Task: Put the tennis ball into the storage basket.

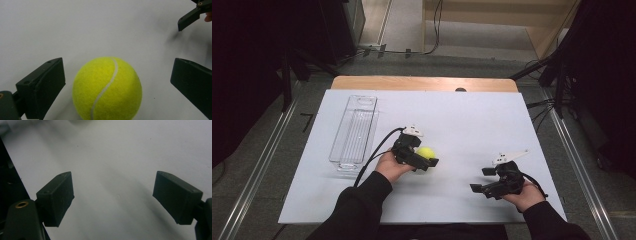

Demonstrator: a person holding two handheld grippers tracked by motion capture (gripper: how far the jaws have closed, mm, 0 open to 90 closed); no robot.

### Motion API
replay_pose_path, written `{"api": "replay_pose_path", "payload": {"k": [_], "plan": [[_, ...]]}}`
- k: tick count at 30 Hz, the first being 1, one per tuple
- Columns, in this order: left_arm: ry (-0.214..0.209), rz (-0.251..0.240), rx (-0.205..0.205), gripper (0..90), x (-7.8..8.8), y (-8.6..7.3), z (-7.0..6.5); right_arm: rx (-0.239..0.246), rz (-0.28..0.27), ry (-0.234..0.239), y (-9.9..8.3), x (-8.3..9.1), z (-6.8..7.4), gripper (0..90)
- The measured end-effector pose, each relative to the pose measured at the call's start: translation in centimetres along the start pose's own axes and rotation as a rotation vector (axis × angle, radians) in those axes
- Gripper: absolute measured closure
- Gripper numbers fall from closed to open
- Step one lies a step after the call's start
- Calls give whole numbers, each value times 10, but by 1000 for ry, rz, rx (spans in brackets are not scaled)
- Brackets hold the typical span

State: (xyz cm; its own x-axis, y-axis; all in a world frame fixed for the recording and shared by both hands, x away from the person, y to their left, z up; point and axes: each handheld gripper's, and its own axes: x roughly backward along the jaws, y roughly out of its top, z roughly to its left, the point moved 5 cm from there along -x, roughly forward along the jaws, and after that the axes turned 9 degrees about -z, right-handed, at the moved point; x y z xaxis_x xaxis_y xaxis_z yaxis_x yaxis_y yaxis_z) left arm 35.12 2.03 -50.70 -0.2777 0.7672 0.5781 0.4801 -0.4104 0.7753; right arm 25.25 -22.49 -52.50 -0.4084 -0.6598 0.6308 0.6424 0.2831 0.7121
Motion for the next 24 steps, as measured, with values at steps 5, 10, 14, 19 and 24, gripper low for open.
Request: {"api": "replay_pose_path", "payload": {"k": [5,10,14,19,24], "plan": [[3,6,-2,0,-3,-5,0,-2,4,0,-1,0,0,149],[11,14,21,0,-8,-10,1,-5,4,-1,0,0,0,149],[27,29,2,0,-10,-14,2,-3,3,0,-1,1,0,149],[41,52,-17,0,-15,-19,3,-4,0,-2,0,1,0,149],[67,66,-31,33,-16,-24,6,-5,1,-5,0,1,0,149]]}}
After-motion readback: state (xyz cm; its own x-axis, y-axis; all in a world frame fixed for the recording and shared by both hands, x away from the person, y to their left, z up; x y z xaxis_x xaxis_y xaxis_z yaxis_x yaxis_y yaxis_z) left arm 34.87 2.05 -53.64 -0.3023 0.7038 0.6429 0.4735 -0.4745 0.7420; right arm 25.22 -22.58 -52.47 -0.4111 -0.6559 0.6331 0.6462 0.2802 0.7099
